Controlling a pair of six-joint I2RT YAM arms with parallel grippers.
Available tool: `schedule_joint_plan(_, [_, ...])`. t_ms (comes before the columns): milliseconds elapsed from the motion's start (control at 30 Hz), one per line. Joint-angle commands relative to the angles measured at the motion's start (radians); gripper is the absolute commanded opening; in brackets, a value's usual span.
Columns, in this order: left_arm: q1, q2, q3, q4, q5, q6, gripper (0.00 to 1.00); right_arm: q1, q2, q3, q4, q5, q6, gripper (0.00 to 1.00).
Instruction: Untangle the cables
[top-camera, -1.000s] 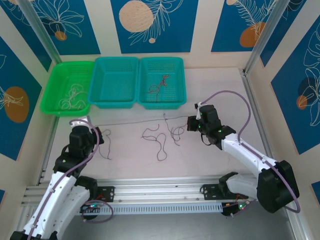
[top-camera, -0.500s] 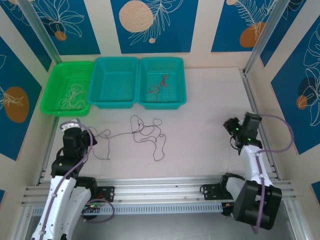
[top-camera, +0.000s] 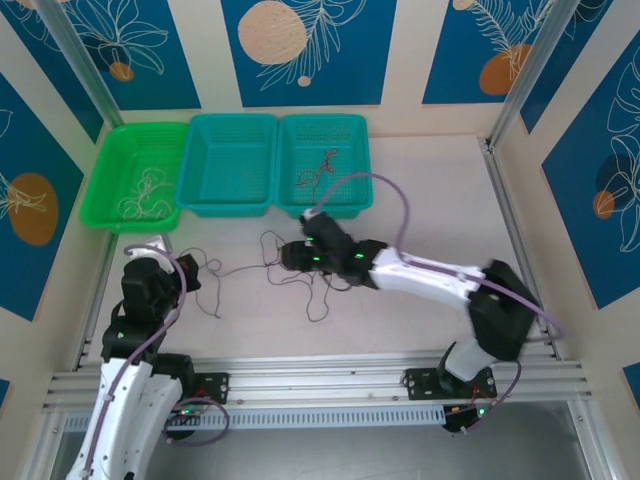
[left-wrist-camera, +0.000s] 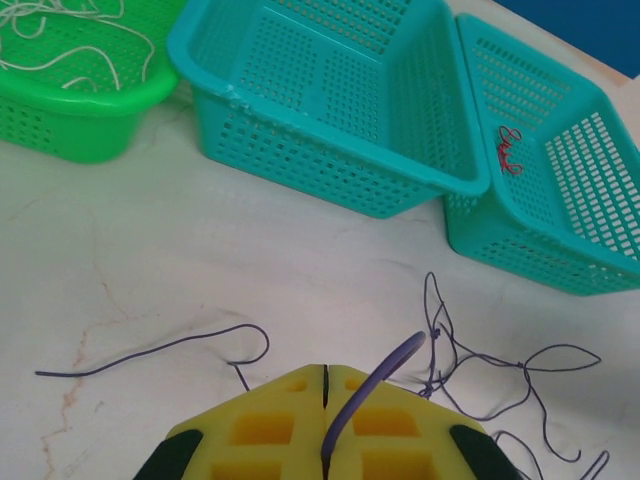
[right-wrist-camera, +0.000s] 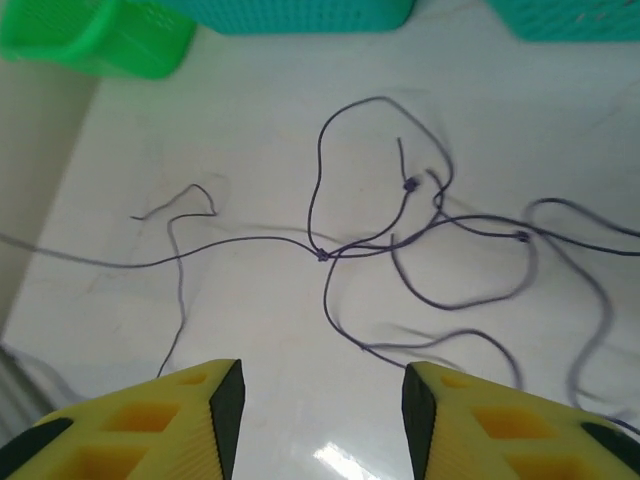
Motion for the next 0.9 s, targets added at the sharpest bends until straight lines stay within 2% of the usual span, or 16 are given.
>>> schedule_joint_plan(0, [0.01,-0.017,-0.008,0.019,0.043,0.029,0.0,0.05,0.182,0.175,-0.075,0.174,0.044,0.53])
schedule_joint_plan(133, [0.01,-0.022,-0.003,0.02,0.052,0.034,0.0,0.053,0.372,0.337,-0.096,0.193,0.027,0.6])
schedule_joint_plan(333, [0.01,-0.032,-0.009,0.027,0.053,0.035,0.0,0.049,0.524,0.481,-0.142,0.231,0.005,0.58])
schedule_joint_plan(400, [0.01,-0.036,-0.011,0.027,0.05,0.03,0.0,0.039,0.543,0.481,-0.117,0.205,0.008,0.52])
schedule_joint_plan(433, [0.01,-0.04,-0.014,0.027,0.046,0.029,0.0,0.032,0.551,0.479,-0.105,0.184,0.012,0.42])
schedule_joint_plan(467, [0.01,-0.043,-0.015,0.023,0.039,0.027,0.0,0.023,0.554,0.476,-0.106,0.171,0.023,0.26])
schedule_joint_plan(500, [0.011,-0.046,-0.013,0.014,0.029,0.025,0.0,0.018,0.552,0.473,-0.115,0.173,0.037,0.15])
schedule_joint_plan(533, [0.01,-0.049,-0.009,0.0,0.014,0.023,0.0,0.014,0.54,0.463,-0.129,0.19,0.051,0.04])
schedule_joint_plan(567, [0.01,-0.054,-0.002,-0.023,-0.012,0.021,0.0,0.012,0.514,0.435,-0.134,0.22,0.06,0.0])
schedule_joint_plan(733, [0.012,-0.053,0.056,-0.163,-0.208,0.009,0.0,-0.011,0.278,0.166,-0.084,0.393,0.092,0.0])
schedule_joint_plan(867, [0.012,-0.066,0.064,-0.184,-0.275,-0.004,0.0,-0.112,0.071,-0.077,-0.122,0.501,0.177,0.0])
